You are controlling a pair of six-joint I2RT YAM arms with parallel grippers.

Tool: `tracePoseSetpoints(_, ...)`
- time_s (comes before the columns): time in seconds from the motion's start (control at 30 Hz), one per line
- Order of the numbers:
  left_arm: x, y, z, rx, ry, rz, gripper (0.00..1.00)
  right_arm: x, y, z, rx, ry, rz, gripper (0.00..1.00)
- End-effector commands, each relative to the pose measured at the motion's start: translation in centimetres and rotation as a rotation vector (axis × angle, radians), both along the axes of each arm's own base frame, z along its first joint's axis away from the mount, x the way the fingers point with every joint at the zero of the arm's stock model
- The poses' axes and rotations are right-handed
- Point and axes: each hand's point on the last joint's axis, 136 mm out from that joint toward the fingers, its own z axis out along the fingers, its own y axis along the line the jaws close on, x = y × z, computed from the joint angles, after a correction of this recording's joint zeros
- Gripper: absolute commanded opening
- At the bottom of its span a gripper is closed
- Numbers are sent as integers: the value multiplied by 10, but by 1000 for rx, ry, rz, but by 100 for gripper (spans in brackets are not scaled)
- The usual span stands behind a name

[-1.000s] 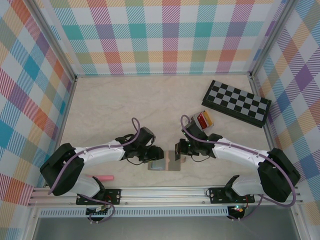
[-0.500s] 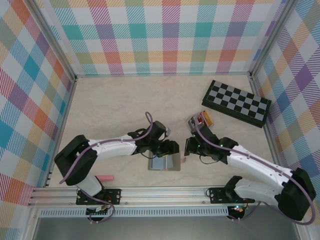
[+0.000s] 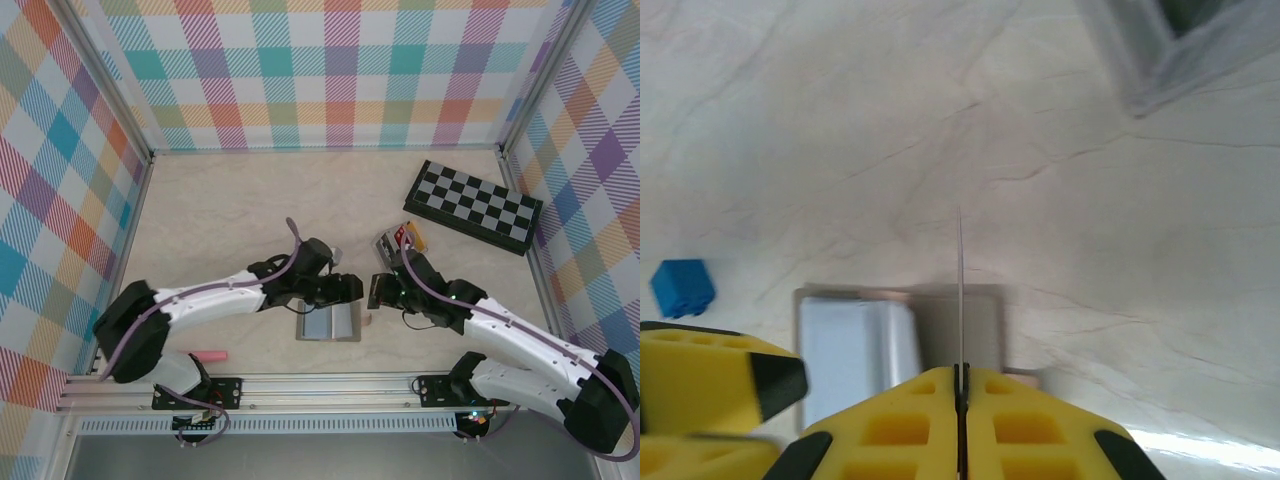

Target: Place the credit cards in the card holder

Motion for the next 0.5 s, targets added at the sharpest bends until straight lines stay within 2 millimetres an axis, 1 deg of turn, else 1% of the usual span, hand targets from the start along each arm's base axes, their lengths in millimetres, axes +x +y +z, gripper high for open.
tracePoseSetpoints(0.0, 6, 47, -11, 119, -29, 110, 67, -1, 40, 13, 144, -11, 129, 8)
tracePoseSetpoints(0.03, 4, 60, -17, 155, -13, 131, 67, -2, 49, 14, 168, -5, 153, 7)
tracePoseSetpoints(0.13, 6, 93, -32, 206, 30, 219, 67, -5, 70, 14, 198, 11, 209, 7)
tracePoseSetpoints(0.17, 6, 101, -37, 209, 45, 245, 67, -7, 76, 12, 204, 22, 226, 7)
tracePoseSetpoints(0.23, 4, 115, -46, 196, 86, 293, 68, -11, 88, 1, 210, 58, 250, 6)
tracePoseSetpoints(0.3, 2, 121, -53, 166, 114, 313, 69, -14, 94, -12, 227, 88, 247, 6)
tracePoseSetpoints(0.37, -1, 122, -57, 145, 138, 314, 69, -16, 98, -23, 255, 106, 254, 7)
tracePoseSetpoints(0.47, -1, 117, -61, 126, 144, 291, 70, -19, 100, -35, 258, 120, 266, 7)
